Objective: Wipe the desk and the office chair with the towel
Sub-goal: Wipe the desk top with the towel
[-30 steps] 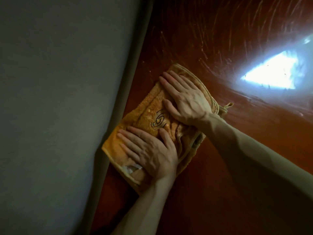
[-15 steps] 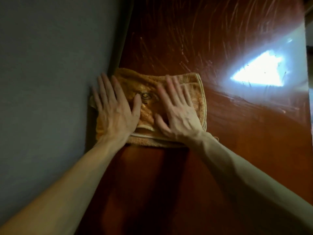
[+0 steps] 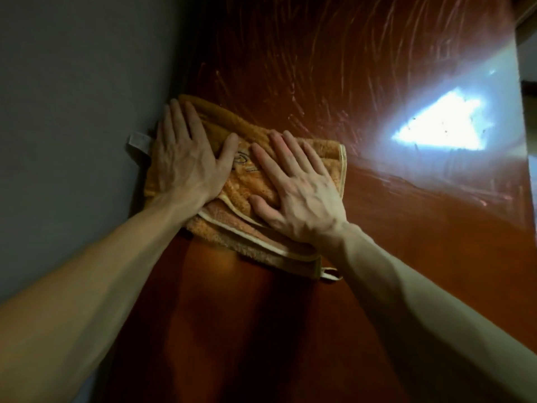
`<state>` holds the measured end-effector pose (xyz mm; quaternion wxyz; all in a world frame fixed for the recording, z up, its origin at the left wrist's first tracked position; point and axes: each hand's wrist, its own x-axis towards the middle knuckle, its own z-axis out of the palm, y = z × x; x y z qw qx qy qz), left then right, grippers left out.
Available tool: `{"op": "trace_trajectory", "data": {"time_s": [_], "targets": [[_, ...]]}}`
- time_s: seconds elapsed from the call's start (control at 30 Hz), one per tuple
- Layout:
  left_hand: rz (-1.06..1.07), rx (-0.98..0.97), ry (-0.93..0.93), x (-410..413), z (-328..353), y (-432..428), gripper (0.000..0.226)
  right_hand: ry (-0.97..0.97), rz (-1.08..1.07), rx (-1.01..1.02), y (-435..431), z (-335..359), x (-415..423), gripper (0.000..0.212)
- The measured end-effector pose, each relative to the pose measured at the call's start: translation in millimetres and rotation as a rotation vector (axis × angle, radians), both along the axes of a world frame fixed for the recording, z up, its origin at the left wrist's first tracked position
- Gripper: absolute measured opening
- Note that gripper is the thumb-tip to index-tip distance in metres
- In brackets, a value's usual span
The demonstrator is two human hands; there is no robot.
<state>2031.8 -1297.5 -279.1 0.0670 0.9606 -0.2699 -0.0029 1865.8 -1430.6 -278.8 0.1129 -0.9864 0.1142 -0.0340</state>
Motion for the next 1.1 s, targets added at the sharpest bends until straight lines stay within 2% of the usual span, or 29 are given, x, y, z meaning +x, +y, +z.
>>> {"op": "trace_trajectory", "data": {"time_s": [0.33,0.53,0.73,1.1], "targets": [[-0.245,0.105,0.052,-25,9,-51,0.11,-0.009,-0.35,0.086,6,1,-53,0.076],[-0.493,0.104,0.035,-99,10,-127,0.105,0.017,-0.595,0.04,-20,0,-139,0.076],[-0.853,0.098,0.064,-213,12,-206,0.102,0.047,-0.926,-0.034,-28,-2,-249,0.078],[-1.082,0.166,0.055,-301,3,-262,0.105,0.071,-1.156,-0.029,-32,-4,-316,0.078]]}}
